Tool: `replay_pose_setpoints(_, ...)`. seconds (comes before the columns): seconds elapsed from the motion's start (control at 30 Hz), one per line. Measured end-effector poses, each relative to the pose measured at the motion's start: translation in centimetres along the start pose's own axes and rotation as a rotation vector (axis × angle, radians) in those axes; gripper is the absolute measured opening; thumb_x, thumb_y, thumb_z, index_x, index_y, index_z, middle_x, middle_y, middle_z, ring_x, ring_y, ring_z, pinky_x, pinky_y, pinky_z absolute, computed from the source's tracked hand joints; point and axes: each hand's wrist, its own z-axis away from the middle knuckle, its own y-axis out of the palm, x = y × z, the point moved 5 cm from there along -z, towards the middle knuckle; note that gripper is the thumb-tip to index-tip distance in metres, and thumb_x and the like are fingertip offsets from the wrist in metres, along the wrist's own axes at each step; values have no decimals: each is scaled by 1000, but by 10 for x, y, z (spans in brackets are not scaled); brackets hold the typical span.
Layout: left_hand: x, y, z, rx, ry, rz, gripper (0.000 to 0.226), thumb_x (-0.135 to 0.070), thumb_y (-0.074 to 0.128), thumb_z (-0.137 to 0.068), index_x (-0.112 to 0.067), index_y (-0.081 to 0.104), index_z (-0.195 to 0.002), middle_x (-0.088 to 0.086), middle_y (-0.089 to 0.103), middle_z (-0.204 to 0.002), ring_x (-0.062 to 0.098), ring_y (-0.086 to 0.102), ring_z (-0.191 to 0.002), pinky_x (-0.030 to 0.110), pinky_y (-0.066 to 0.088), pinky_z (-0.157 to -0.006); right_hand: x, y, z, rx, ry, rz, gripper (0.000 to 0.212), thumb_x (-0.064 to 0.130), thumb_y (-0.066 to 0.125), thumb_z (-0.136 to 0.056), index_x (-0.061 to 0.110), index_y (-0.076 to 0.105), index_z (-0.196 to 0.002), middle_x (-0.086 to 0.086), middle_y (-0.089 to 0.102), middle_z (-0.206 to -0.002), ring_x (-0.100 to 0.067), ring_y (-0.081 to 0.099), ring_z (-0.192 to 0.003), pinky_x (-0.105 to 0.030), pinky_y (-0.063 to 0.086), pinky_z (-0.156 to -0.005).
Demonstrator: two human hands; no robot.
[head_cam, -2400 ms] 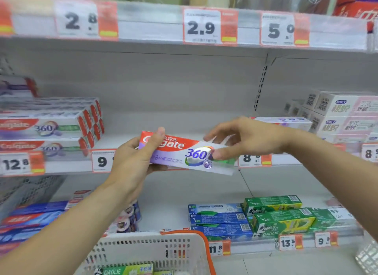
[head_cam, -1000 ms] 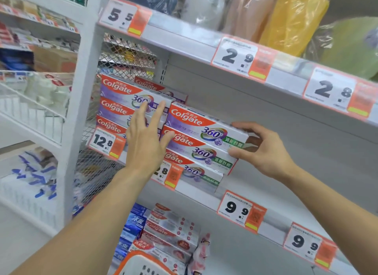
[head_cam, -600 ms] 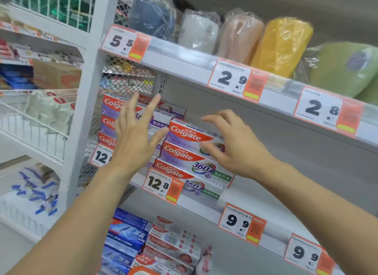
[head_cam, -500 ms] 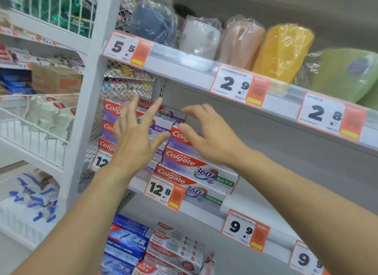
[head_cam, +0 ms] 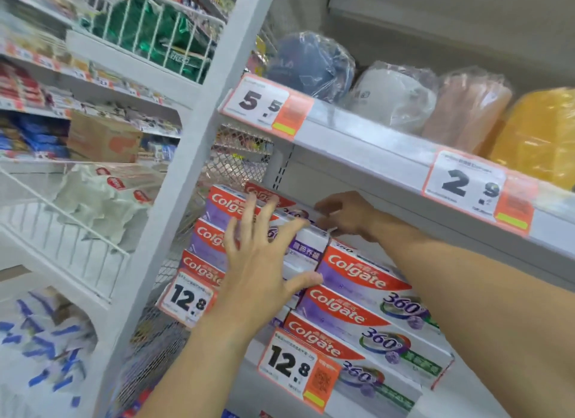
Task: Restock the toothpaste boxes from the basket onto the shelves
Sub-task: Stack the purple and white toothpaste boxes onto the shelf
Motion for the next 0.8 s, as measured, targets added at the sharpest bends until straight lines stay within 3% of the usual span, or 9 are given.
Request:
replay_pose_setpoints(0.1,0,-1,1,-8,19,21,81,-90,39,-72,-50,34,-143,0,10,-165,20,-19,-152,54,2,-121,-5,-4,3,-18,-15,-96,38,3,78,-82,4,68,-119,-12,68,-117,-17,68,-86,-20,58,-63)
replay_pose_setpoints(0.4,-3,-3,3,-35,15,30,85,-89,44,-69,-48,36,-143,1,15,-164,22,-14,-153,58,10,-120,7,-9,39,182,-63,-270,33,9,76,-85,8,70,-118,-6,74,-111,-11,72,-88,-18,56,-69)
replay_pose_setpoints(0.57,-4,-3,4,-21,1,18,82,-88,45,-69,-51,30,-141,1,13,-165,21,-18,-152,57,7,-120,10,-4,51,219,-59,-274,23,21,73,-90,21,73,-112,-1,75,-109,-16,71,-94,-33,57,-88)
replay_pose_setpoints(0.7,-4,-2,4,-14,-10,11,84,-88,45,-71,-47,34,-144,2,11,-166,20,-22,-151,55,3,-121,11,-3,59,244,-58,-329,24,34,64,-95,21,74,-112,-3,76,-108,-22,71,-99,-35,55,-90)
replay_pose_setpoints(0.8,-4,-2,4,-17,-12,6,84,-88,45,-72,-47,33,-144,1,10,-166,20,-21,-151,55,3,-122,15,-7,62,243,-114,-244,27,36,73,-88,19,74,-110,0,76,-105,-20,73,-96,-32,57,-85)
